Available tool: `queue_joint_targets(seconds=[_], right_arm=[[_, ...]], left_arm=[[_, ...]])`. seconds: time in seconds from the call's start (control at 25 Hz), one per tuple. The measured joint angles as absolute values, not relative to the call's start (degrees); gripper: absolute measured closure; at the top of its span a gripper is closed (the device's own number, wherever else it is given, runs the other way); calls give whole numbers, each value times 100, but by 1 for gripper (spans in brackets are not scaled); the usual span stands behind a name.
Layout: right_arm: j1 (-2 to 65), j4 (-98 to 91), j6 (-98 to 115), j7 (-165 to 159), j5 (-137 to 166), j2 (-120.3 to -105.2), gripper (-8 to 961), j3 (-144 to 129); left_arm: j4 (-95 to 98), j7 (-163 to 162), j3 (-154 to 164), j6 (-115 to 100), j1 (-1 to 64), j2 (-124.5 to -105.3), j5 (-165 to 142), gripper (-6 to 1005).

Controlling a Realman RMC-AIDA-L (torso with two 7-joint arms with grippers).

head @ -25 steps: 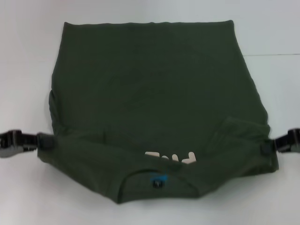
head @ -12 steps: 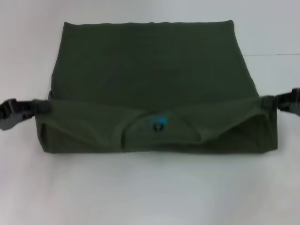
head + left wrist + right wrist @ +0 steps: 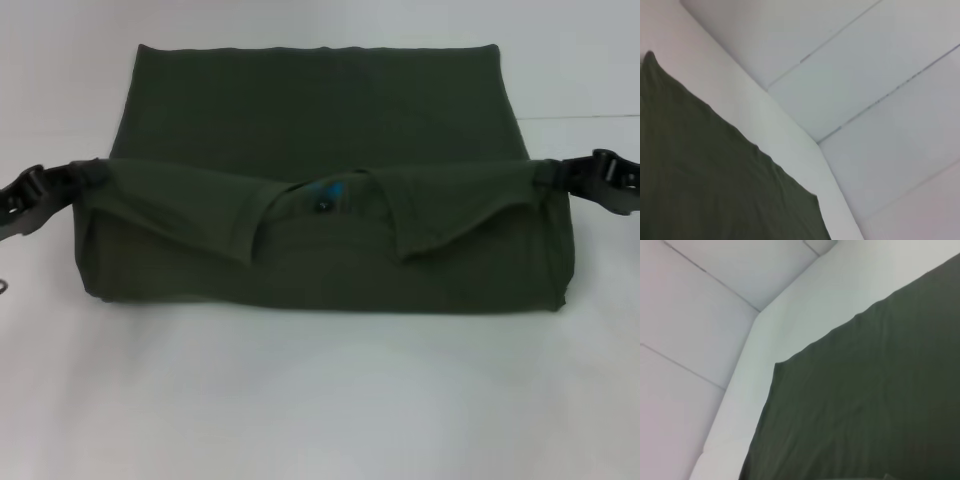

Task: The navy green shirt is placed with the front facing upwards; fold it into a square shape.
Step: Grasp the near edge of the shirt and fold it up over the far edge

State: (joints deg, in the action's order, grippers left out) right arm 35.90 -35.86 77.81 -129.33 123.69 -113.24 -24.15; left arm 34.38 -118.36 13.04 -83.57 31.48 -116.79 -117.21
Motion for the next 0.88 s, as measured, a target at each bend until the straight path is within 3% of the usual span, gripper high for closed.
queue_joint_targets(seconds=[0.6,0.88], right_arm=[[3769,-3573,6624,-12622,11912,-11602,922,-2426],[3843,-3552,6036,-12539,11862,-11738,921,-2437]], left_arm=[[3351,-10706,1345,-7079,3558,-12267,-11081,923],[3042,-10146,1358,-6586,3780,-12330,-10703,923]])
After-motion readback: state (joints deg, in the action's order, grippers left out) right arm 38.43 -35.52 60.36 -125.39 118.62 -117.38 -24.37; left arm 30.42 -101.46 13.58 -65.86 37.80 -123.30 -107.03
